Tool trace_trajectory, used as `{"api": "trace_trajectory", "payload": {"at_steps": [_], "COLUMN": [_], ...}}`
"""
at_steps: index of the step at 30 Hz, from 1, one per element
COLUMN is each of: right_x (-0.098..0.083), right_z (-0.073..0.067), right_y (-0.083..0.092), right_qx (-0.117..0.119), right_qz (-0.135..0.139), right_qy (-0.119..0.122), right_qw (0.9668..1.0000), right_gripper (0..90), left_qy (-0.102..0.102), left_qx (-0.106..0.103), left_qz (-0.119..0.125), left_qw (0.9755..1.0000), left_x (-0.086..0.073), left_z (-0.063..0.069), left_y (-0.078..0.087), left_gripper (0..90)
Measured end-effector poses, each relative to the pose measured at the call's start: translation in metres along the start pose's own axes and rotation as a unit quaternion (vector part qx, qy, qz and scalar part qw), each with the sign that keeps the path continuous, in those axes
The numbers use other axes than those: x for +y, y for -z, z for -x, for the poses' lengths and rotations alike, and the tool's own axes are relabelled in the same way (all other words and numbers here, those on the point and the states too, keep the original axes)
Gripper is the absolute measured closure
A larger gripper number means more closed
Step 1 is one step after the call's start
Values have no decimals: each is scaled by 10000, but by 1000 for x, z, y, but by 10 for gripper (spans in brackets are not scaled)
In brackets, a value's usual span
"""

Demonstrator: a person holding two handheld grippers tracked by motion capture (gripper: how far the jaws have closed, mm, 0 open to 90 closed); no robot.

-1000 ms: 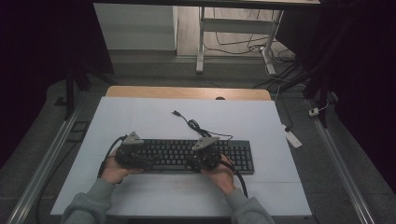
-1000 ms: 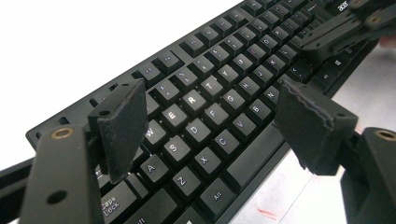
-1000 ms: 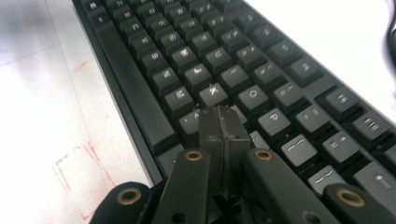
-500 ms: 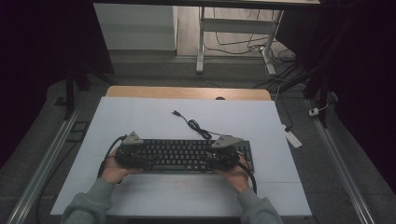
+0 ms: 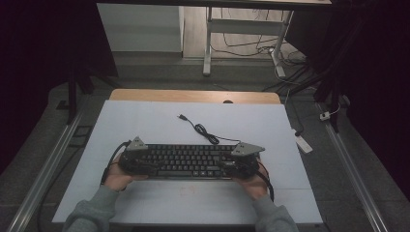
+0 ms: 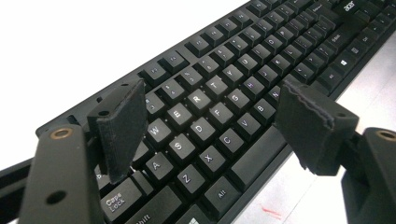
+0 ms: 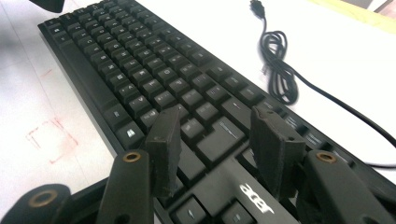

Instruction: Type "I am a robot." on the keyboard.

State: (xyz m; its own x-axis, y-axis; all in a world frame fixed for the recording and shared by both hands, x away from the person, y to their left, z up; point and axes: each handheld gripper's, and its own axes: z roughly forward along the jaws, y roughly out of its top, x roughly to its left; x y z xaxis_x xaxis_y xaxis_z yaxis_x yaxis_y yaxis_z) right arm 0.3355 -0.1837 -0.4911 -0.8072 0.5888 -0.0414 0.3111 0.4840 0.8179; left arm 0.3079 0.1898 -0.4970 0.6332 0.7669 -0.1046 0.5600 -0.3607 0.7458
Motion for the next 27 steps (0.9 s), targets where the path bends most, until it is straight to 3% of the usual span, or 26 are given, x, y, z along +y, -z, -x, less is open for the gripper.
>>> {"api": "trace_trajectory", "payload": {"at_steps": [9,18,27], "right_x": [-23,-58,-75], "right_z": [10,23,30], "right_y": [34,70,85], "right_qx": [-193,-450,-545], "right_qz": [75,24,45], "right_qy": [-71,-249,-396], "right_qw": [9998,9987,9977], "right_gripper": [534,527,523], "left_qy": [18,84,153], "left_qx": [153,302,323], "left_qz": [118,251,246], "left_qw": [9998,9992,9991], "left_x": [-14,-41,-56], "left_z": [2,0,0], "left_y": [14,37,43], "left_gripper": [258,260,261]}}
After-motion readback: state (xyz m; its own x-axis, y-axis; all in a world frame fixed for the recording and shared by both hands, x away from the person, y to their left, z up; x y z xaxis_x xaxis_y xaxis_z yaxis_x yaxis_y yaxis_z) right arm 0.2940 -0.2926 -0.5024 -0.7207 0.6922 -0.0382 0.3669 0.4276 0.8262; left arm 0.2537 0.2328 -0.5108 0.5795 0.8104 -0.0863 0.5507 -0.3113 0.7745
